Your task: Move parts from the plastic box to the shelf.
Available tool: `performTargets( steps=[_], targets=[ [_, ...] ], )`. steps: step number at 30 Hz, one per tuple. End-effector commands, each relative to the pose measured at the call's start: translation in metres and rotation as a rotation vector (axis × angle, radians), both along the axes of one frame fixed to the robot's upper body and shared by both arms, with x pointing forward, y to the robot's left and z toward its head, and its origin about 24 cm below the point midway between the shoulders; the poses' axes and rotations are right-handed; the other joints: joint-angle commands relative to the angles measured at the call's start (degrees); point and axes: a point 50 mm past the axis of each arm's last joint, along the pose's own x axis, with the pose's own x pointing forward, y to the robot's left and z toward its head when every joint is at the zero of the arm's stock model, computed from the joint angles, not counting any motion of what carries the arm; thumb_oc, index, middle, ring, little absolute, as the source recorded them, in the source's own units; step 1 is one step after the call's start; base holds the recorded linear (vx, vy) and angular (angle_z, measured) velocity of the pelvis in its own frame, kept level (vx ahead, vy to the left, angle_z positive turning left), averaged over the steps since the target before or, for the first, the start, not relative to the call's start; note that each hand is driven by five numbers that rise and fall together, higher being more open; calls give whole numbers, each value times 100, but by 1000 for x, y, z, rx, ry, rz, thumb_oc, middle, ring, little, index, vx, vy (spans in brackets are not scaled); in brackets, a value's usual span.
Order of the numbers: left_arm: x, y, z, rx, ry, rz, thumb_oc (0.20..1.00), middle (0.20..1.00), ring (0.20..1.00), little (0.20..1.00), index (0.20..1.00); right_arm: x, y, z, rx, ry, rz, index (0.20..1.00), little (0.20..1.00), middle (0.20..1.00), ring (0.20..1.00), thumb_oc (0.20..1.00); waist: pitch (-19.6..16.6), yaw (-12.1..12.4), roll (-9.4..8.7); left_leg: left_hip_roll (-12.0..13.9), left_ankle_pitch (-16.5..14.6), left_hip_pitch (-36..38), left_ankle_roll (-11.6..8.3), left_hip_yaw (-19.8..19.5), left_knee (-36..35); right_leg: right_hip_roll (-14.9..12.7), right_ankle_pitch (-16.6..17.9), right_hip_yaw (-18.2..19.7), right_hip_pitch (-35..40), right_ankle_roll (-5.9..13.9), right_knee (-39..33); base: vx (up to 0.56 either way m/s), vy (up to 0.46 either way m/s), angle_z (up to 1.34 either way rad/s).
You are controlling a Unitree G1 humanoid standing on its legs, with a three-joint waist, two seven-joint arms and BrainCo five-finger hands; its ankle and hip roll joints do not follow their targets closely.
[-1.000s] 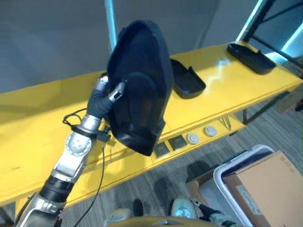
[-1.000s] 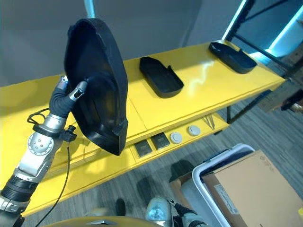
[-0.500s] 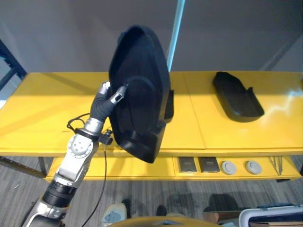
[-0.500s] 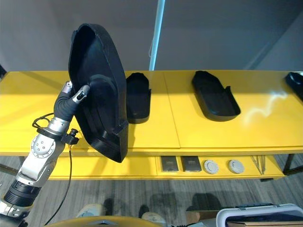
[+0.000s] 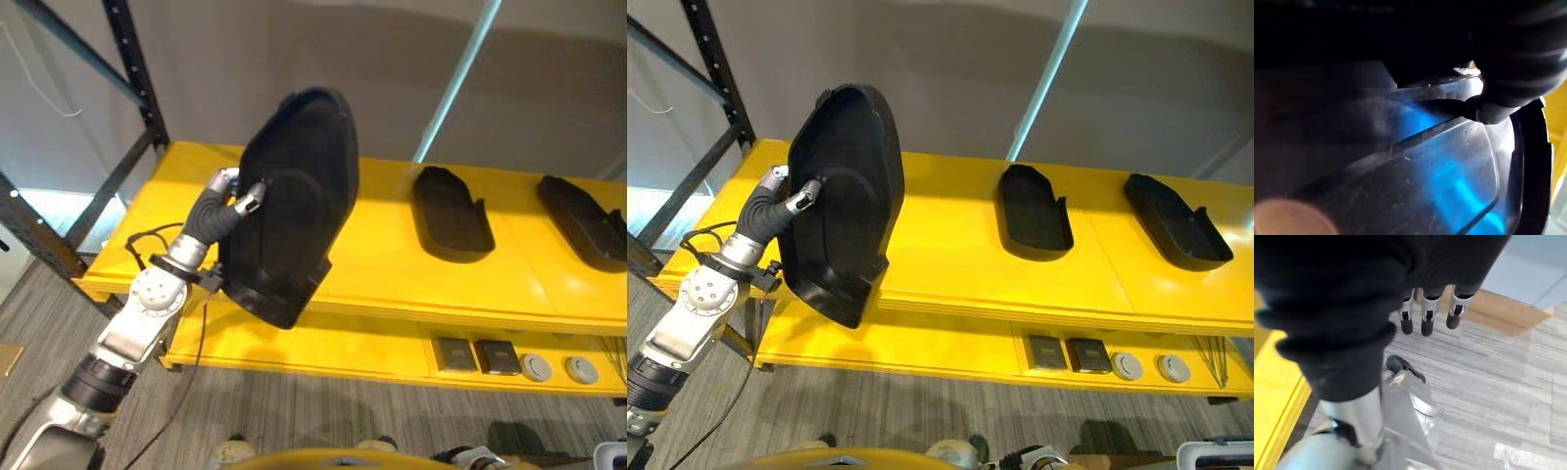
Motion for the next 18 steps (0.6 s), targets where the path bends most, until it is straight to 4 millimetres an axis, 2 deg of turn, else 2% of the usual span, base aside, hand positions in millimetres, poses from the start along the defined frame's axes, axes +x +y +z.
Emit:
performTargets(
  steps=[1,2,3,5,6,8,9,10,13,18],
  targets=[
    [-1,-6,21,-208,-58,-54,200,200,200,200,200,28,30,0,116,-166,-100,1000,1000,1000,1000,1000,-133,-157,462,186,400,3,5,-274,-526,1003,-2435,334,263,833,267,43,181,19],
    [-1,-4,13,-268,-4,-51,200,200,200,200,200,29,29,1,117,-193,-143,1000,1000,1000,1000,1000,-164,-174,432,38,410,-85,18,-285,-526,1272,-2431,257,265,716,69,41,133,55],
    [-4,-1,6,-250,-9,-17,200,200,200,200,200,26,28,1,120,-192,-168,1000,1000,1000,1000,1000,-168,-219,400,-142,378,-167,95,-370,-526,1445,-2372,418,251,650,-134,47,77,65],
    [-4,3,1,-227,6,13,200,200,200,200,200,21,28,-1,133,-163,-184,1000,1000,1000,1000,1000,-162,-239,379,-196,362,-158,109,-353,-526,1415,-2239,441,235,673,-274,33,-30,46],
    [-2,8,-1,-253,37,27,200,200,200,200,200,12,28,-3,138,-118,-183,1000,1000,1000,1000,1000,-147,-266,379,-246,347,-177,113,-344,-526,1519,-2227,524,285,612,-440,28,-59,25],
    [4,18,-7,-314,102,42,200,200,200,200,200,-5,24,-7,103,-37,-114,1000,1000,1000,1000,1000,-173,-273,379,-320,336,-199,139,-275,-526,1522,-2232,496,317,630,-511,52,-52,5],
    [9,23,-15,-324,149,72,200,200,200,200,200,-21,12,-8,38,33,-52,1000,1000,1000,1000,1000,-190,-290,386,-382,332,-209,154,-178,-526,1552,-2202,465,295,635,-590,129,-55,9],
    [13,23,-20,-314,199,84,200,200,200,200,200,-33,3,-8,2,75,-130,1000,1000,1000,1000,1000,-187,-345,400,-468,320,-216,194,-134,-526,1596,-2171,540,257,635,-617,135,-38,4],
    [18,25,-20,-322,245,97,200,200,200,200,200,-39,-5,-6,1,97,-207,1000,1000,1000,1000,1000,-161,-435,454,-553,291,-234,244,-97,-526,1610,-2149,656,176,646,-617,68,14,-6],
    [39,47,-9,-254,283,202,200,200,200,200,200,-55,-3,-9,50,149,-89,1000,1000,1000,1000,1000,-62,-704,526,-630,259,-318,317,30,-526,1595,-2113,892,-35,697,-591,27,14,-15]
  ],
)
